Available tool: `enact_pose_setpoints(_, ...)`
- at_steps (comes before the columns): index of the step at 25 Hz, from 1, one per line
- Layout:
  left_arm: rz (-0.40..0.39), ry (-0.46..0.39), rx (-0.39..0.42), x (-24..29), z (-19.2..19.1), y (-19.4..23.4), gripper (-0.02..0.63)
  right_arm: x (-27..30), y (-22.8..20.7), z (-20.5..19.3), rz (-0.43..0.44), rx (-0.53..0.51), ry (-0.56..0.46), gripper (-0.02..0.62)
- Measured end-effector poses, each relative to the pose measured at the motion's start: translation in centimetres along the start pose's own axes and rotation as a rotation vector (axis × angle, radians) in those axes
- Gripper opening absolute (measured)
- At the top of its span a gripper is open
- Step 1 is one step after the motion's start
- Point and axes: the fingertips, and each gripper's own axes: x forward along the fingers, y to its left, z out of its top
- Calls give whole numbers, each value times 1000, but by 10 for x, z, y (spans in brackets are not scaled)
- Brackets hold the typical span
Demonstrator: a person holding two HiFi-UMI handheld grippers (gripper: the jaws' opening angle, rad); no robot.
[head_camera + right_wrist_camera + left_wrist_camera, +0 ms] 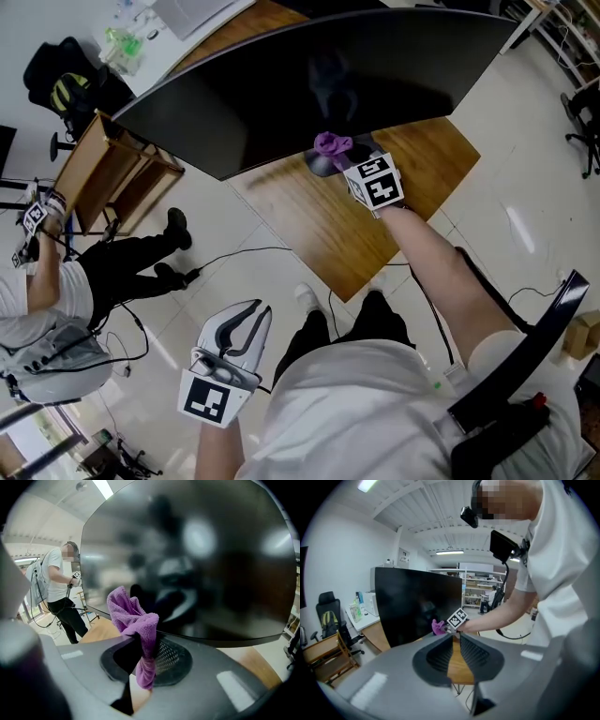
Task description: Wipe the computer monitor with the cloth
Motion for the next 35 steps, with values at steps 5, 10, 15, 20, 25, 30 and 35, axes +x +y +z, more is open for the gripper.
enact_pose_setpoints(5,4,21,-3,15,11,-4,71,-2,-16,-3,0,21,-5,48)
enact_pose_setpoints(10,-12,20,19,34,22,-9,71,-8,-38,-7,-13,32,-4,48)
enact_pose_setpoints(15,-38,33,27,57,32,-23,69,-21,-73,-18,-34,14,9,48)
enact_pose_setpoints(20,-50,31,39,71,41,-28,69,-28,-94,-19,-51,32,6,48)
enact_pose_setpoints(25,-69,45,38,84,45,-37,71,-36,-119,-30,-69,31,21,48)
enact_pose_setpoints(30,-75,47,51,96,48,-43,71,-42,-142,-40,-90,48,25,48)
enact_pose_setpoints(35,-75,48,55,107,55,-49,71,-55,-171,-46,-118,51,34,48)
